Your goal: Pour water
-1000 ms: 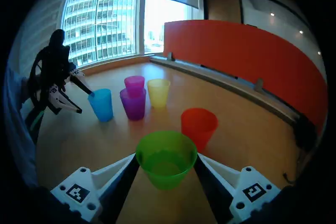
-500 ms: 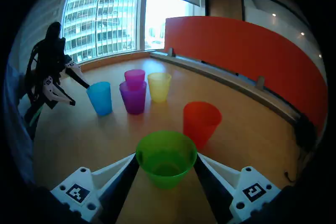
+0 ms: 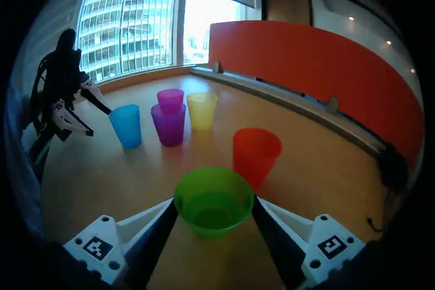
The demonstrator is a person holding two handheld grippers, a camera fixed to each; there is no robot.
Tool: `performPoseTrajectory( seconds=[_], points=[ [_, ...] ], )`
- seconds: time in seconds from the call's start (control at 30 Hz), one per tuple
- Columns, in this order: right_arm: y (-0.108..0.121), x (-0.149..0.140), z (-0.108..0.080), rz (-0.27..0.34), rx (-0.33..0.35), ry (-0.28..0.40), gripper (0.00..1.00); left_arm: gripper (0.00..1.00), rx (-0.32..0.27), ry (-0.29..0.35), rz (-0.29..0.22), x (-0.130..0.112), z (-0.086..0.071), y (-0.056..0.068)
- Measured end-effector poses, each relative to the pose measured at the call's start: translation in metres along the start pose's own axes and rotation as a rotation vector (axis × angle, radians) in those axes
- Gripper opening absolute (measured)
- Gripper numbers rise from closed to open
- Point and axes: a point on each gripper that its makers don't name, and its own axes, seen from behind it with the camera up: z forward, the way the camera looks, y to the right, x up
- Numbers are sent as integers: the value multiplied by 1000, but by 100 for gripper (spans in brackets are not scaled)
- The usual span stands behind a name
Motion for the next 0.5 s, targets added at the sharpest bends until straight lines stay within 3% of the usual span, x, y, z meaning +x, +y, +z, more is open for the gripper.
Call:
performPoseTrajectory(
  seconds=[0.5],
  points=[
    [-2, -15, -24, 3, -33, -9, 99, 98, 7, 22, -8, 3, -8, 2]
  ],
)
